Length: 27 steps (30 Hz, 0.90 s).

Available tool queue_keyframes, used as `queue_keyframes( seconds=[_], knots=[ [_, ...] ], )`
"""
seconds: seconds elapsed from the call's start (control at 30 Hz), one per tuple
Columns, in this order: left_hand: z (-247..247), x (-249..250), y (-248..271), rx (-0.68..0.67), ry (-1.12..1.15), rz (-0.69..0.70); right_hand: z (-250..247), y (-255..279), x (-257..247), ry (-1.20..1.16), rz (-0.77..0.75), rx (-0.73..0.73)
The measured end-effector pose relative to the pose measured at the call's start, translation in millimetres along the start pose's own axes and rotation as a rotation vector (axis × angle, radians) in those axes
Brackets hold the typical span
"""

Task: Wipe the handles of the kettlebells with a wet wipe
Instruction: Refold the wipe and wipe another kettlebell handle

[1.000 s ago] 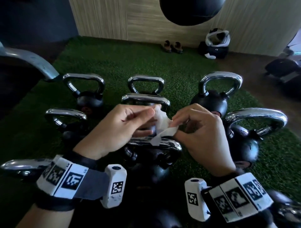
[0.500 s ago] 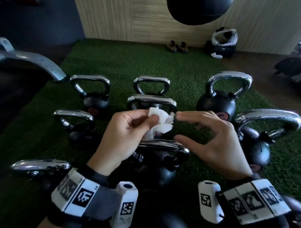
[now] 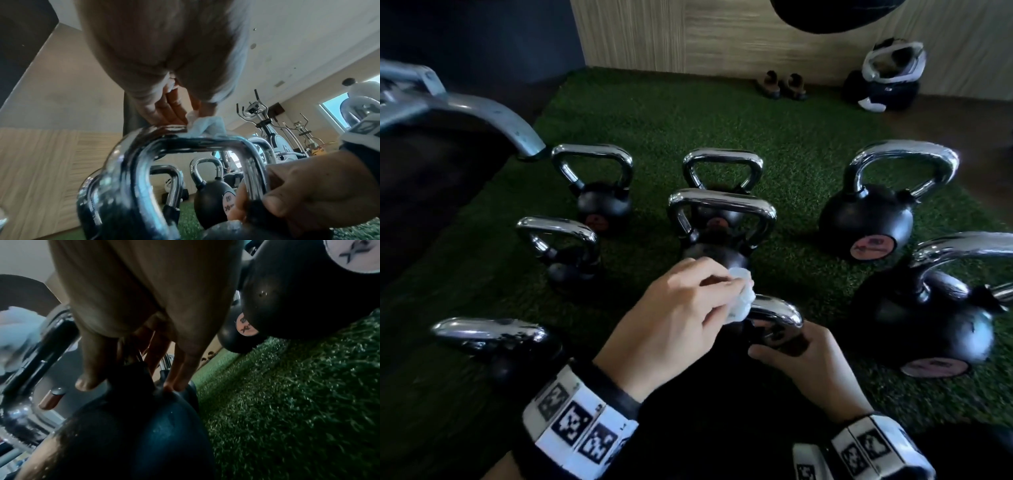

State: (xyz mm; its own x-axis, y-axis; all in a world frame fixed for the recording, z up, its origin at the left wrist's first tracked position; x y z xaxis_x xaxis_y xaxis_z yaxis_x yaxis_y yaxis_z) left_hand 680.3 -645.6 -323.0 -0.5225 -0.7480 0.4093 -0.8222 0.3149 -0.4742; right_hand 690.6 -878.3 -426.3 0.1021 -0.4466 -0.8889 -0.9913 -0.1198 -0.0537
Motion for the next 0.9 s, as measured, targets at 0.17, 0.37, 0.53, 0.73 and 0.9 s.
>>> queue_keyframes(
  seconds=[0.17, 0.37, 0.53, 0.73, 0.9],
  knots=[
    [-10, -23, 19, 0.129, -0.051, -0.115, 3, 0, 4, -0.061, -0.07, -0.008],
    [-6, -40, 41, 0.267, 0.033, -0.325, 4, 0, 4, -0.038, -0.1, -0.003],
    [6, -56, 61, 0.335, 0.223, -0.463, 6, 2, 8, -0.051, -0.093, 0.016],
    [26, -71, 72, 0.211, 0.613, -0.751, 6, 3, 9, -0.072, -0.113, 0.025],
    [47, -80, 88, 0.098, 0.641, -0.731, 8, 2, 12, -0.084, -0.106, 0.036]
  ],
)
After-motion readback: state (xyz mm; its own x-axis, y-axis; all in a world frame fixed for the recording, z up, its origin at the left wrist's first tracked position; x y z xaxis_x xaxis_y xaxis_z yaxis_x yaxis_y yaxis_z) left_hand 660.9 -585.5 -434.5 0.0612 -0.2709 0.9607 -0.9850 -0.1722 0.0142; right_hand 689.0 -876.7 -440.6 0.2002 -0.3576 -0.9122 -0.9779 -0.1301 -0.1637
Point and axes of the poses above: each hand's wrist, its own y-axis away from the middle knuckle, its own z-axis out of the palm, x = y × z, the point moved 1 cm from there along -y, towards the middle knuckle, and after that the axes turned 7 degrees about -z, right-handed, at the moved point
